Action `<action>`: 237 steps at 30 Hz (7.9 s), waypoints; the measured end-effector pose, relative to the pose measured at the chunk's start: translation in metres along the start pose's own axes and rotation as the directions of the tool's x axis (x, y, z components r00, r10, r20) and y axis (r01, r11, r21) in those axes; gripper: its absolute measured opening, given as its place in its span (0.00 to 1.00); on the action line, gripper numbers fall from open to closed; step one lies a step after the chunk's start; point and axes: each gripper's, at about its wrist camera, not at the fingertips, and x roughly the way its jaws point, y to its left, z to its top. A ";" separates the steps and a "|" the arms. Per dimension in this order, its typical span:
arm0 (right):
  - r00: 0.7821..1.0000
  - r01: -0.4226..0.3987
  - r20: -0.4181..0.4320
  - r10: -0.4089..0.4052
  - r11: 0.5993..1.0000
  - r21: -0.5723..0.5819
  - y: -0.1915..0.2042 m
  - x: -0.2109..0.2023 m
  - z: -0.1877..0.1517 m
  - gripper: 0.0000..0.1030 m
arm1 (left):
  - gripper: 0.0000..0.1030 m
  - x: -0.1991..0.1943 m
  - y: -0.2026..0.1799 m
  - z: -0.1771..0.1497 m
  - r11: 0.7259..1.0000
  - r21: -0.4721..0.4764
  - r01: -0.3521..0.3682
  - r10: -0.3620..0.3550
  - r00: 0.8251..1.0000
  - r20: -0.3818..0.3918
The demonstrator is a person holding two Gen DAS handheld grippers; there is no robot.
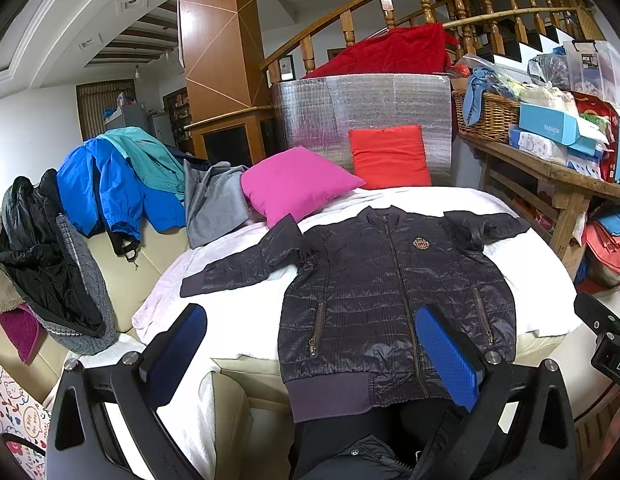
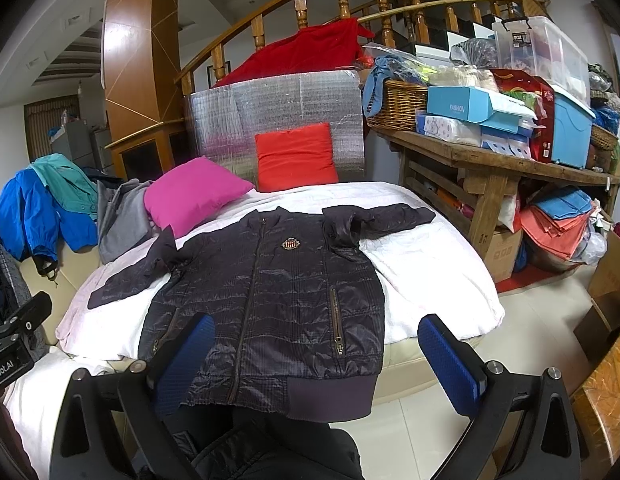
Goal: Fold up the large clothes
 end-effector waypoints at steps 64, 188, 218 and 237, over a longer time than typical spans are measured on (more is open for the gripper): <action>0.984 -0.076 -0.139 0.115 0.963 0.260 -0.108 0.180 0.070 1.00 | 1.00 0.214 -0.006 0.008 0.999 0.024 -0.036 0.041 0.947 -0.320; 0.879 -0.299 -0.306 0.366 0.922 0.245 -0.022 0.420 0.038 0.80 | 0.23 0.495 0.363 -0.059 0.504 -0.805 -0.315 -0.072 0.913 -0.402; 0.915 -0.230 -0.199 0.350 0.860 0.456 -0.148 0.393 0.022 0.80 | 0.61 0.383 -0.109 0.169 0.752 -0.264 0.604 -0.659 0.700 -0.275; 0.835 -0.187 -0.369 0.408 0.842 0.506 -0.088 0.516 0.063 0.81 | 0.71 0.488 0.053 0.051 0.980 -0.197 0.020 -0.118 0.858 -0.499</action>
